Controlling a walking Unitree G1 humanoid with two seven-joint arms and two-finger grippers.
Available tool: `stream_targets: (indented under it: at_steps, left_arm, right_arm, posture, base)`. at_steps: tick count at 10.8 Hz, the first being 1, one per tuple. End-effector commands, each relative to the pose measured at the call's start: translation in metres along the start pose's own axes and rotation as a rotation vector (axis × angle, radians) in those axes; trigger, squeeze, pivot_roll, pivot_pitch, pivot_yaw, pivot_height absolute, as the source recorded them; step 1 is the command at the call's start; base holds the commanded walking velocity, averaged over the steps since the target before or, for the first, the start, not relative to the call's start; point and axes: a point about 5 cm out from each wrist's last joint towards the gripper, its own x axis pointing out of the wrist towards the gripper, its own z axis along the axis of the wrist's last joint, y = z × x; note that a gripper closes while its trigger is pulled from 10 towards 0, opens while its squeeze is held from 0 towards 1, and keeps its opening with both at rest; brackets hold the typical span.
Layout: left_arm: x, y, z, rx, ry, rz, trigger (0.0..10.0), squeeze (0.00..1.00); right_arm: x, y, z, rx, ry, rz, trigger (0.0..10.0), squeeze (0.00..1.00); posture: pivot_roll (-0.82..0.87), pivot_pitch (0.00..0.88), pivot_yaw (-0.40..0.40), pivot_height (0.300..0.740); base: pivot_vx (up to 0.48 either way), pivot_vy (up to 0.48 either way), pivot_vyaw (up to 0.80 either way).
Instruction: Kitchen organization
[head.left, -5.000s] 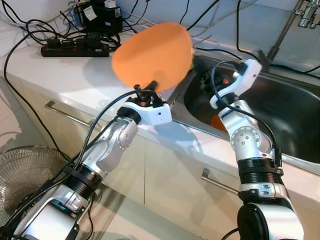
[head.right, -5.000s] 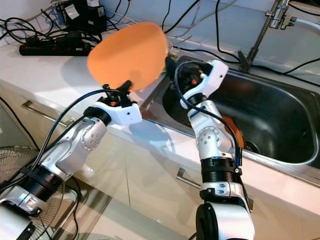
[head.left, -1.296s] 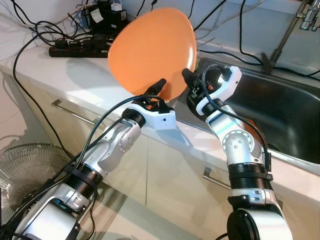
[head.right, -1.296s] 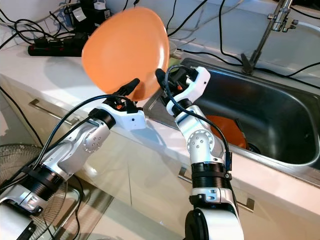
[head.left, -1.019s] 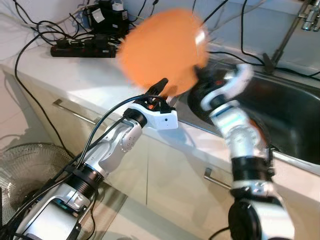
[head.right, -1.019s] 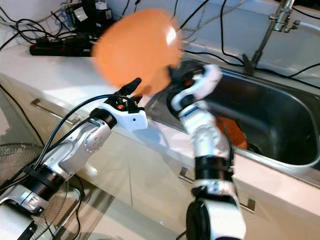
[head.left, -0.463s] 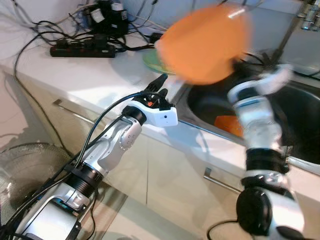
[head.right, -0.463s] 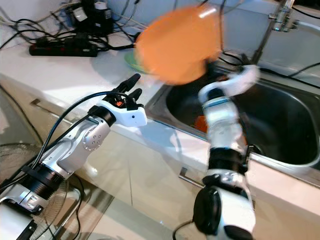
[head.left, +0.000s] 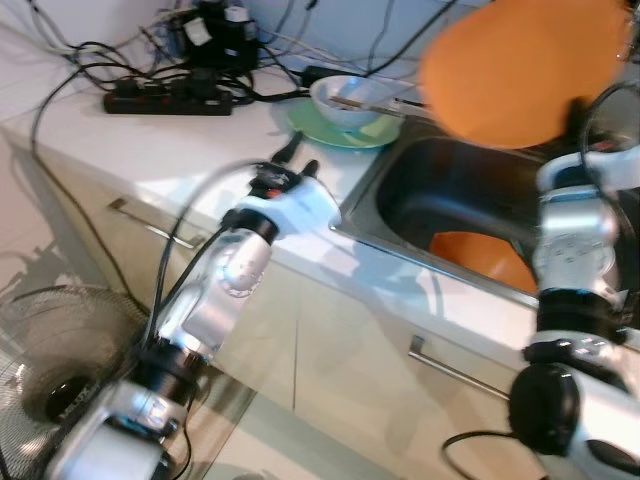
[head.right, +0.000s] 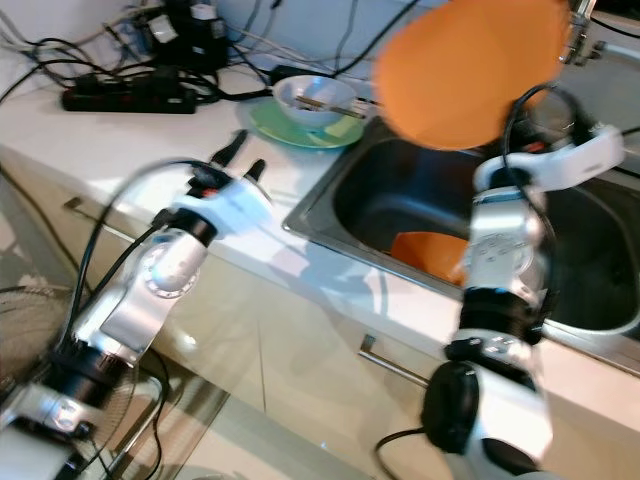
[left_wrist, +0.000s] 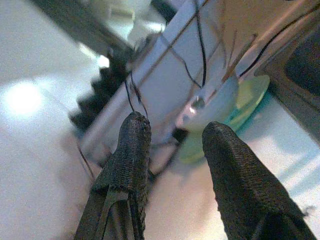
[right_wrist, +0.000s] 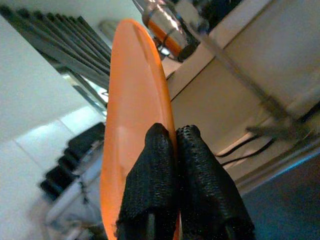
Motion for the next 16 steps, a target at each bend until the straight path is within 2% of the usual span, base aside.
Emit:
stream_targets:
  at_steps: [1, 2, 4, 7, 8, 9, 10, 11, 13, 16]
  left_arm:
    - [-0.003, 0.002, -0.004, -0.088, 0.023, -0.003, 10.0, 0.00]
    - [-0.006, -0.001, -0.006, -0.146, 0.032, -0.015, 10.0, 0.00]
    - [-0.007, -0.002, -0.005, -0.180, 0.023, -0.023, 10.0, 0.00]
    - [-0.009, -0.006, -0.004, -0.215, 0.019, -0.054, 10.0, 0.00]
    - [-0.010, -0.007, -0.005, -0.220, 0.024, -0.072, 10.0, 0.00]
    - [-0.013, -0.010, -0.007, -0.241, 0.034, -0.093, 10.0, 0.00]
    - [-0.014, -0.012, -0.008, -0.257, 0.040, -0.111, 10.0, 0.00]
    - [-0.015, -0.013, -0.008, -0.265, 0.043, -0.123, 10.0, 0.00]
    - [-0.015, -0.016, -0.009, -0.285, 0.053, -0.144, 10.0, 0.00]
    - [-0.017, -0.017, -0.014, -0.365, 0.080, -0.152, 10.0, 0.00]
  right_arm:
    - [0.002, -0.006, 0.011, -0.076, -0.041, -0.038, 4.5, 0.00]
    - [0.002, -0.009, 0.006, -0.149, -0.031, -0.033, 10.0, 0.00]
    - [0.001, -0.003, -0.003, -0.214, -0.003, 0.022, 10.0, 0.00]
    - [0.000, 0.003, -0.007, -0.458, -0.012, 0.080, 10.0, 0.00]
    - [0.000, 0.005, -0.007, -0.483, -0.021, 0.093, 10.0, 0.00]
    - [0.000, 0.006, -0.006, -0.601, -0.042, 0.099, 10.0, 0.00]
    - [-0.001, 0.009, -0.015, -0.734, 0.001, 0.129, 10.0, 0.00]
    - [-0.002, 0.011, -0.024, -0.796, 0.041, 0.170, 10.0, 0.00]
    - [-0.010, 0.006, -0.054, -0.897, 0.179, 0.230, 10.0, 0.00]
    - [-0.016, -0.010, -0.083, -0.958, 0.402, 0.194, 10.0, 0.00]
  posture:
    - [0.23, 0.032, -0.050, 0.725]
    - [0.23, 0.034, -0.051, 0.725]
    - [0.23, 0.035, -0.053, 0.725]
    - [0.23, 0.032, -0.055, 0.725]
    - [0.23, 0.034, -0.055, 0.725]
    - [0.23, 0.034, -0.055, 0.725]
    - [0.23, 0.035, -0.056, 0.725]
    - [0.23, 0.035, -0.057, 0.725]
    - [0.23, 0.033, -0.059, 0.725]
    - [0.23, 0.028, -0.066, 0.725]
  base:
    - [0.000, 0.000, 0.00]
    - [0.000, 0.000, 0.00]
    - [0.000, 0.000, 0.00]
    - [0.000, 0.000, 0.00]
    - [0.000, 0.000, 0.00]
    - [0.000, 0.000, 0.00]
    - [0.000, 0.000, 0.00]
    - [0.000, 0.000, 0.00]
    - [0.000, 0.000, 0.00]
    - [0.000, 0.000, 0.00]
